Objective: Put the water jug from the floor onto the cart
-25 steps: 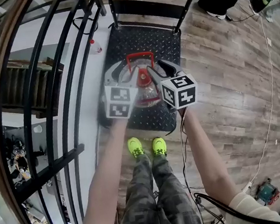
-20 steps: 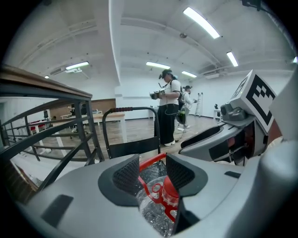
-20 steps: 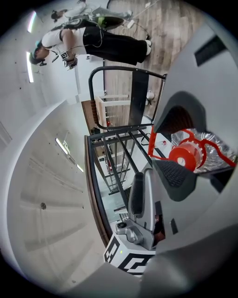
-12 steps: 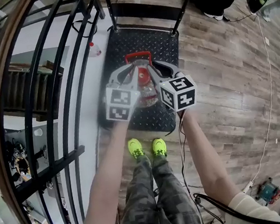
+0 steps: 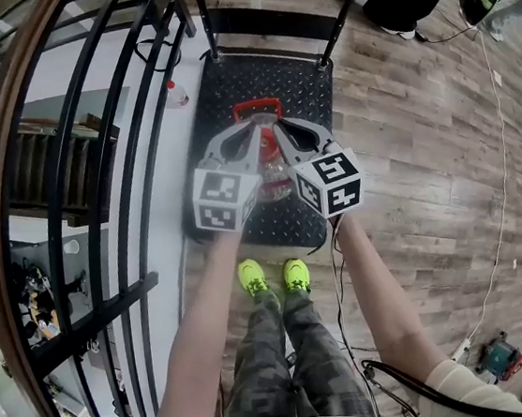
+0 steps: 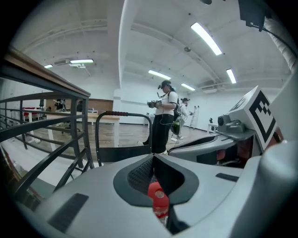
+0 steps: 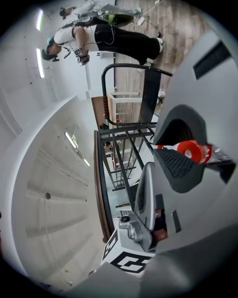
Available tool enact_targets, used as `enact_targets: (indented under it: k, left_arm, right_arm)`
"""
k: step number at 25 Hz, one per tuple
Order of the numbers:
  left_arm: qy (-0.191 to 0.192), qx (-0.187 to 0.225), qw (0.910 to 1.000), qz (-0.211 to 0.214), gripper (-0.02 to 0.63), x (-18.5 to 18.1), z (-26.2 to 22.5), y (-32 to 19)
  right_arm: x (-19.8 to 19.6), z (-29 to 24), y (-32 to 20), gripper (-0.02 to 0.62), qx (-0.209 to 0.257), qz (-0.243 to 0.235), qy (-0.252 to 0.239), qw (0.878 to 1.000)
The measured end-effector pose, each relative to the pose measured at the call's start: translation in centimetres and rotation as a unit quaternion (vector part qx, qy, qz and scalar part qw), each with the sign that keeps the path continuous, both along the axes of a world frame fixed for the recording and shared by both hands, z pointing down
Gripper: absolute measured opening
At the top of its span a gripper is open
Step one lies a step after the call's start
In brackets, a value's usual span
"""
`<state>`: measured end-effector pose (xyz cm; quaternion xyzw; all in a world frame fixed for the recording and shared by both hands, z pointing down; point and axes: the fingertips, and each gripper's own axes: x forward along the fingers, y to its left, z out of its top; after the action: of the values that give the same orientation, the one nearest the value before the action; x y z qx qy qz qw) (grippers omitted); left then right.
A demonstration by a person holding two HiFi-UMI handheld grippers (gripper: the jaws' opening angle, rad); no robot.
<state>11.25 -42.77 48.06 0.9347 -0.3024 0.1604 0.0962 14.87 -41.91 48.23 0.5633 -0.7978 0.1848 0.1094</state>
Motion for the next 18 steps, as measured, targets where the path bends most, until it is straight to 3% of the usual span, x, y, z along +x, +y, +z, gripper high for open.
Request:
enact_targets:
  k: [18]
  left_arm:
    - [0.019, -0.008, 0.9998, -0.005, 0.011, 1.0, -2.4, 1.6]
  right_arm:
    - [-0.9, -2.3, 1.2, 0.034, 0.013, 0.005, -0.012, 1.0]
